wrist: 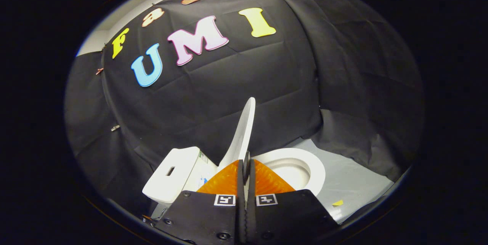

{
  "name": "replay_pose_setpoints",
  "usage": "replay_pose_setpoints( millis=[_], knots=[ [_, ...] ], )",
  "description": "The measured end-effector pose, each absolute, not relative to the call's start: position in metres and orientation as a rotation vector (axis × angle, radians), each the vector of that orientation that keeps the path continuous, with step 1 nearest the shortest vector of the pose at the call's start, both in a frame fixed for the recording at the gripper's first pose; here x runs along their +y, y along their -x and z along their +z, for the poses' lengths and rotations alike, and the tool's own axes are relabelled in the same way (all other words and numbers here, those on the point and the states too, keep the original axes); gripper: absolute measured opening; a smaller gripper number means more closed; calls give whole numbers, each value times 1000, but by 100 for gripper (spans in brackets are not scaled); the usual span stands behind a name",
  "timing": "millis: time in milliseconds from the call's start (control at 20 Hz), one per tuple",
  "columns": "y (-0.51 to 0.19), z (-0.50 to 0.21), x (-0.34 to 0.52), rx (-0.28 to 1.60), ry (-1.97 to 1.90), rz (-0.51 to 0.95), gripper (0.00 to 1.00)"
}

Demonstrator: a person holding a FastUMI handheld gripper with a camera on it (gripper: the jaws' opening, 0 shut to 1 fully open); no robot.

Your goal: Open the toilet lid.

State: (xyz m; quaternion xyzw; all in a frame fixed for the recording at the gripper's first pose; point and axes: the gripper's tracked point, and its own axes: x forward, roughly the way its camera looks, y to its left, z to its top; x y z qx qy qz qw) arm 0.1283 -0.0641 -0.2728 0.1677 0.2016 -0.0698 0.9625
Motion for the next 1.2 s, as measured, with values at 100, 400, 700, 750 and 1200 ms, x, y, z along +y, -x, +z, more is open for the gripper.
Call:
replay_pose_setpoints(
  millis=[100, 400, 700, 750, 1200],
  knots=[
    [-134, -261, -43, 393, -307, -117, 5],
    [-147, -230, 32, 341, -204, -10, 5],
    [-155, -220, 108, 319, -112, 100, 5],
    [-156, -220, 118, 319, -103, 110, 5],
    [-165, -224, 187, 345, -54, 185, 5]
  ],
)
